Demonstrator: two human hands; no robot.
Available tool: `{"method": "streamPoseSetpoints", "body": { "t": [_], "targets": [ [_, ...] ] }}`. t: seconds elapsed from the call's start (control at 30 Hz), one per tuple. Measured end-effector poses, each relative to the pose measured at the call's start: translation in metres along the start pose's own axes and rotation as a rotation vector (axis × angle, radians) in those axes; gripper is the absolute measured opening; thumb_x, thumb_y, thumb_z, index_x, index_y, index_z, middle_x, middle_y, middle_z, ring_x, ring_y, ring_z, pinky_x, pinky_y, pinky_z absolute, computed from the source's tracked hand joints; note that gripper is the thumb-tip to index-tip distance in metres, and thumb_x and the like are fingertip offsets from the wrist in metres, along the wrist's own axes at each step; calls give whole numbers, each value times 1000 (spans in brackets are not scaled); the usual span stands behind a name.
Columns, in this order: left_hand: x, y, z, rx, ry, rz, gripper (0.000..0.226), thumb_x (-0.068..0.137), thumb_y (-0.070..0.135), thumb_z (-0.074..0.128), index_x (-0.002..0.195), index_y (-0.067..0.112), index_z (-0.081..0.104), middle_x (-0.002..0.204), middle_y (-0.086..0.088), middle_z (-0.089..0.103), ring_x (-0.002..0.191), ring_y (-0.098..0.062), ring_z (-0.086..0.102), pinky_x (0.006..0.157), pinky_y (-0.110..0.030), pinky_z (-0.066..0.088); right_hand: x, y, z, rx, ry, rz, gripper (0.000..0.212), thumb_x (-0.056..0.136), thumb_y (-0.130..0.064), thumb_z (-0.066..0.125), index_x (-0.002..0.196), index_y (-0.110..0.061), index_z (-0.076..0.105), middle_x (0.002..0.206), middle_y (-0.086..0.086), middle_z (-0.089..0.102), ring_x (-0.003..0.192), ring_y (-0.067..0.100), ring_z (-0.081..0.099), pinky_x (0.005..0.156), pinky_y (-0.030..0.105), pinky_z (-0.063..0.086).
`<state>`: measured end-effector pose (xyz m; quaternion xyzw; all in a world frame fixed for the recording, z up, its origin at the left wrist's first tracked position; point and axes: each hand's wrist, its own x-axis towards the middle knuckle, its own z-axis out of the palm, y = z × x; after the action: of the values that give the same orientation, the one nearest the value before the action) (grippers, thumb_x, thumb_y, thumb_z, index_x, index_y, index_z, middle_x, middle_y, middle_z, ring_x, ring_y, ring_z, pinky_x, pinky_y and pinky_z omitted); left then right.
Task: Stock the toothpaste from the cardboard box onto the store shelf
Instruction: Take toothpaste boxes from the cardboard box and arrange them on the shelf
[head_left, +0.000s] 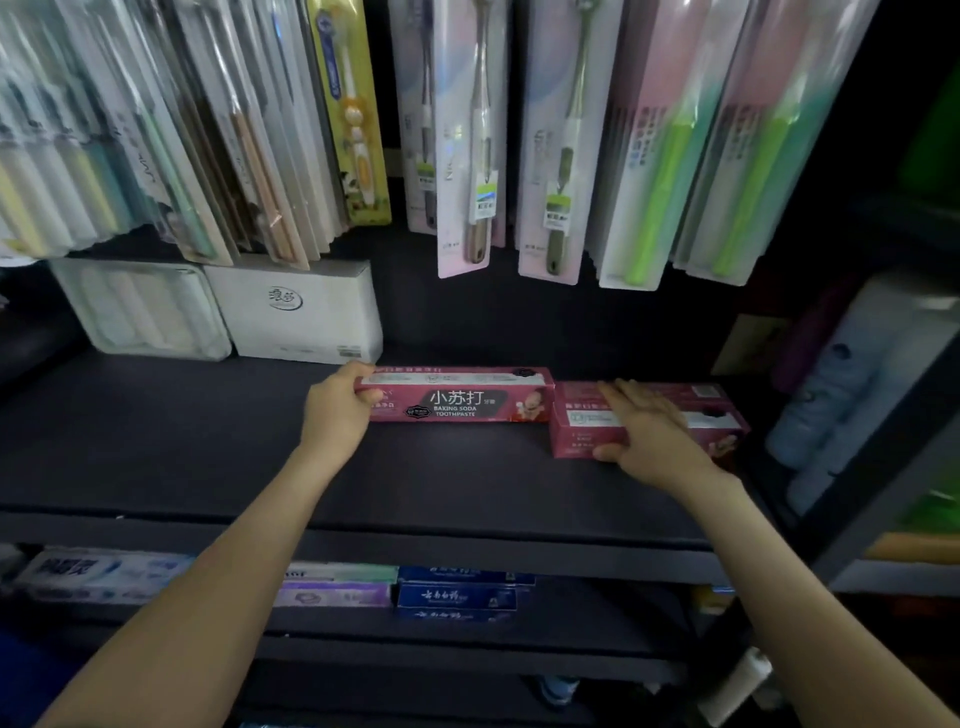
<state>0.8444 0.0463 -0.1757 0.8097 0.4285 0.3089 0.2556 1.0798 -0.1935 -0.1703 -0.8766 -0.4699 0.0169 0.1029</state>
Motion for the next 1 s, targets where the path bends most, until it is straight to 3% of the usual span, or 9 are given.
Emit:
{"method": "streamPoseSetpoints", "body": {
  "t": [0.27, 0.53, 0.6, 0.67, 0.73, 0.87, 1.0],
  "targets": [
    [-1, 8, 16, 36, 14, 53, 27, 93, 11, 62, 119, 4, 63, 111, -18, 68, 99, -31, 63, 77, -19, 38, -16, 0, 3, 17, 7, -55, 85, 89, -38, 63, 153, -26, 9, 161, -2, 8, 147, 15, 3, 117, 30, -2],
    [-1, 62, 67, -68, -243, 162, 32, 92, 9, 62, 124, 10, 62, 129, -8, 62, 115, -20, 59, 84, -4, 32, -18, -22, 8, -7, 11, -147, 89, 88, -41, 63, 154, -24, 5, 161, 0, 7, 148, 16, 3, 117, 31, -1],
    [-2, 73, 76, -32, -274, 184, 35, 96, 10, 56, 131, 14, 57, 140, -11, 53, 127, -24, 50, 98, -12, 33, -19, -22, 8, -13, 17, -149, 89, 88, -40, 63, 154, -24, 5, 161, 0, 6, 148, 16, 3, 117, 31, -2],
    [-8, 83, 82, 4, -262, 211, 39, 99, 16, 49, 138, 19, 51, 153, -16, 33, 139, -29, 35, 114, -29, 28, -20, -22, 8, -19, 16, -153, 88, 89, -39, 62, 154, -24, 5, 161, 0, 6, 148, 16, 3, 117, 32, -2],
    [-15, 93, 85, -13, -266, 256, 40, 102, 27, 42, 141, 25, 47, 158, -12, 23, 142, -30, 28, 117, -41, 25, -20, -23, 8, -20, 25, -155, 87, 89, -38, 62, 154, -23, 5, 161, 1, 7, 148, 17, 4, 117, 32, -2],
    [-22, 106, 94, 210, -433, 347, 47, 105, 39, 23, 147, 24, 38, 158, -5, 24, 147, -27, 11, 120, -44, 11, -20, -24, 10, -28, 44, -145, 85, 91, -37, 60, 154, -23, 5, 161, 0, 7, 148, 17, 3, 117, 32, -2],
    [-12, 104, 100, 194, -483, 386, 44, 105, 34, 30, 146, 22, 40, 157, -4, 27, 147, -25, 14, 120, -41, 14, -16, -24, 12, -28, 54, -128, 83, 92, -38, 58, 154, -22, 5, 161, 1, 7, 148, 17, 3, 117, 33, -2]
  ]
}}
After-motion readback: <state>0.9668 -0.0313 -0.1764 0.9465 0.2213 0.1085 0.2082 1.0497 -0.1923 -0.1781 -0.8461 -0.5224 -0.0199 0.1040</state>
